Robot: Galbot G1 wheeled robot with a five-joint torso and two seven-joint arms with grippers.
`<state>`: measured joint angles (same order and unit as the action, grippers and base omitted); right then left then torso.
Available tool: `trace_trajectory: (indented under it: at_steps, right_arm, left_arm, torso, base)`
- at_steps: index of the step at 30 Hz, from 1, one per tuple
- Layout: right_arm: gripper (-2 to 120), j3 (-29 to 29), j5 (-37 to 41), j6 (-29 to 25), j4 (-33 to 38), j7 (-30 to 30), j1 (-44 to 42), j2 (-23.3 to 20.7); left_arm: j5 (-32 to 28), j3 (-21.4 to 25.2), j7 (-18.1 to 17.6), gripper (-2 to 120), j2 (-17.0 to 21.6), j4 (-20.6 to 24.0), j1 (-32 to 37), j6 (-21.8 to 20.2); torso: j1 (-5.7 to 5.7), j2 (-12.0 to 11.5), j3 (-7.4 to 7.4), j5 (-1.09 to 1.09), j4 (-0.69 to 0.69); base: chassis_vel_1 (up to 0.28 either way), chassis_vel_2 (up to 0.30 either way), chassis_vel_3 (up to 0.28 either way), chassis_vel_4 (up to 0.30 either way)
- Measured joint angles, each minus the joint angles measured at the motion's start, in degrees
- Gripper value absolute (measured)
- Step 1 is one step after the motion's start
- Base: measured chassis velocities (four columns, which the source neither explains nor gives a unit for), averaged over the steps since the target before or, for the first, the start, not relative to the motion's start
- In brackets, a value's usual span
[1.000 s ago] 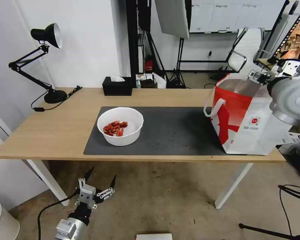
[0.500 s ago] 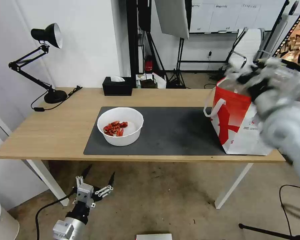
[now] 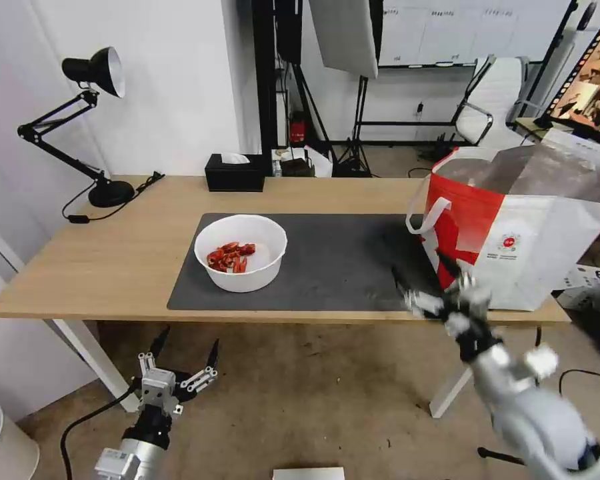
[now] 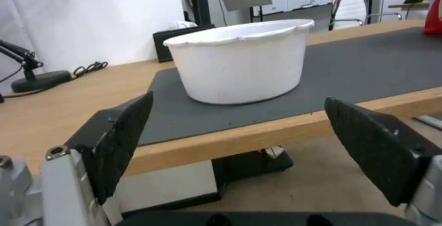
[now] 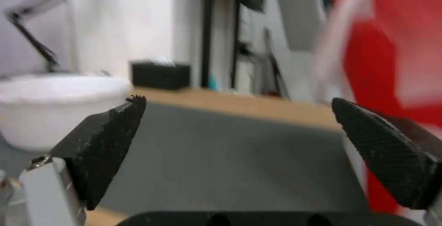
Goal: Pick up the trash from the table and place it into the takeout bag.
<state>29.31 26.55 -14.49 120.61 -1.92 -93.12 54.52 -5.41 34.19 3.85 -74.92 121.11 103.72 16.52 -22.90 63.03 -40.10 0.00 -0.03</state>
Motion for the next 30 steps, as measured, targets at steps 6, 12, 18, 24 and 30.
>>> trace_trajectory:
  at_steps: [6, 12, 18, 24, 30]
  right_arm:
    - [100, -2.4, -3.0, 1.2, -0.7, -2.8, -2.7, 3.1]
    - [100, -4.3, -3.1, 2.4, -1.2, -3.7, -2.2, 3.2]
    - [100, -5.4, -3.2, 3.4, -1.7, -5.0, -1.6, 3.0]
    - [100, -5.7, -3.4, 4.0, -1.8, -5.7, -1.3, 2.8]
    - [100, -5.8, -3.4, 4.0, -1.8, -5.7, -1.3, 2.8]
  left_arm:
    - [0.0, -0.6, 0.0, 100, 0.3, -1.0, -0.8, 0.0]
    - [-0.1, -0.8, 0.1, 100, 0.5, -1.5, -1.1, 0.0]
    - [-0.3, -0.7, 0.1, 100, 0.9, -1.8, -1.4, 0.0]
    - [-0.3, -0.7, 0.1, 100, 0.6, -2.2, -1.4, -0.1]
    - [-4.4, 1.7, -3.0, 100, 3.4, 0.4, -4.4, -5.9]
  torso:
    - [-0.01, 0.0, -0.01, 0.00, 0.03]
    - [-0.01, 0.0, -0.01, 0.00, 0.04]
    - [-0.02, 0.0, -0.01, 0.01, 0.03]
    - [-0.02, 0.0, -0.01, 0.00, 0.03]
    - [-0.02, 0.0, -0.01, 0.00, 0.04]
  base:
    - [0.000, 0.000, 0.000, 0.000]
    - [0.000, 0.000, 0.000, 0.000]
    - [0.000, 0.000, 0.000, 0.000]
    - [0.000, 0.000, 0.000, 0.000]
    - [0.000, 0.000, 0.000, 0.000]
